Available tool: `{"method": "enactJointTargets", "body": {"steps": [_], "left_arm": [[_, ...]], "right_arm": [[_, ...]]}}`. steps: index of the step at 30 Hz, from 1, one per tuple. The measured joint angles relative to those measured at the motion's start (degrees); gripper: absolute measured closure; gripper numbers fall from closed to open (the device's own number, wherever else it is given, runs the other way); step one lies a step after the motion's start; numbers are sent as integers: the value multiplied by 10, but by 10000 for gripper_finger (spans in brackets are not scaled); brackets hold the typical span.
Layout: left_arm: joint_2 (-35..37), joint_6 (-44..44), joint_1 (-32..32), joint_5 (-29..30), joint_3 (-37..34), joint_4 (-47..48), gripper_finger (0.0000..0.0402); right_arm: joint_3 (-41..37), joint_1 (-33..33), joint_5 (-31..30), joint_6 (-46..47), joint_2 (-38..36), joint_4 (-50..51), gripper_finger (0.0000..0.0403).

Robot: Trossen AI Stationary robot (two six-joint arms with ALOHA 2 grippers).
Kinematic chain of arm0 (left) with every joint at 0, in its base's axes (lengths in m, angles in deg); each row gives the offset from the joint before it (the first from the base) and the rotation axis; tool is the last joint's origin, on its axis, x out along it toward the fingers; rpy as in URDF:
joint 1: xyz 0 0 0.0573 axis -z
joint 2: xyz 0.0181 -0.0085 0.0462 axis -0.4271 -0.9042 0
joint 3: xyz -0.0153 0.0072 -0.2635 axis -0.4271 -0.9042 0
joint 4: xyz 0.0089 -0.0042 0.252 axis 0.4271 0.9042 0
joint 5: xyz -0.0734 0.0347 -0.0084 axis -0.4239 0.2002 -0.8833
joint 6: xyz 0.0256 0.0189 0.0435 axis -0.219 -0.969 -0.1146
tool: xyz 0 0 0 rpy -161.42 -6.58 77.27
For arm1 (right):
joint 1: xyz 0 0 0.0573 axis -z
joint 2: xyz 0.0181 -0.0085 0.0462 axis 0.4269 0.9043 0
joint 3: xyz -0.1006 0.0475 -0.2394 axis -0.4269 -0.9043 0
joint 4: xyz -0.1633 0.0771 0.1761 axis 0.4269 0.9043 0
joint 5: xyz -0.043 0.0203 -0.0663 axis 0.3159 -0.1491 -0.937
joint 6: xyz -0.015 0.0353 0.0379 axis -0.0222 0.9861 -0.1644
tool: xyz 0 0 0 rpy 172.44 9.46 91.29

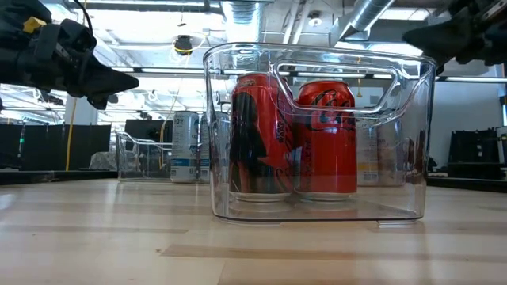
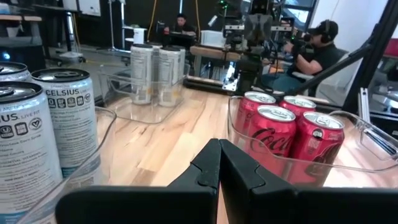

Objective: Sort soda cans
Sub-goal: Return to Home Position

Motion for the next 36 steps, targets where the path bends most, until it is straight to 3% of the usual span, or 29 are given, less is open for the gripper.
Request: {"method": "enactJointTargets", "body": {"steps": [3, 10, 18, 29, 36], "left_arm": [[0, 4, 0, 0, 0, -1, 401], [2, 3, 0, 0, -2, -7, 402], [4, 5, 1, 21, -3, -25, 402], [4, 31, 29, 31, -3, -17, 402], [4, 46, 71, 65, -3, -39, 402]], "right_arm": [[-17, 0, 0, -16, -38, -15, 394], [-94, 0, 16, 25, -32, -124, 394], [-95, -22, 6, 44, -23, -154, 394], [-95, -101, -27, 22, 37, -165, 394], [-96, -102, -15, 5, 34, -124, 394]]}}
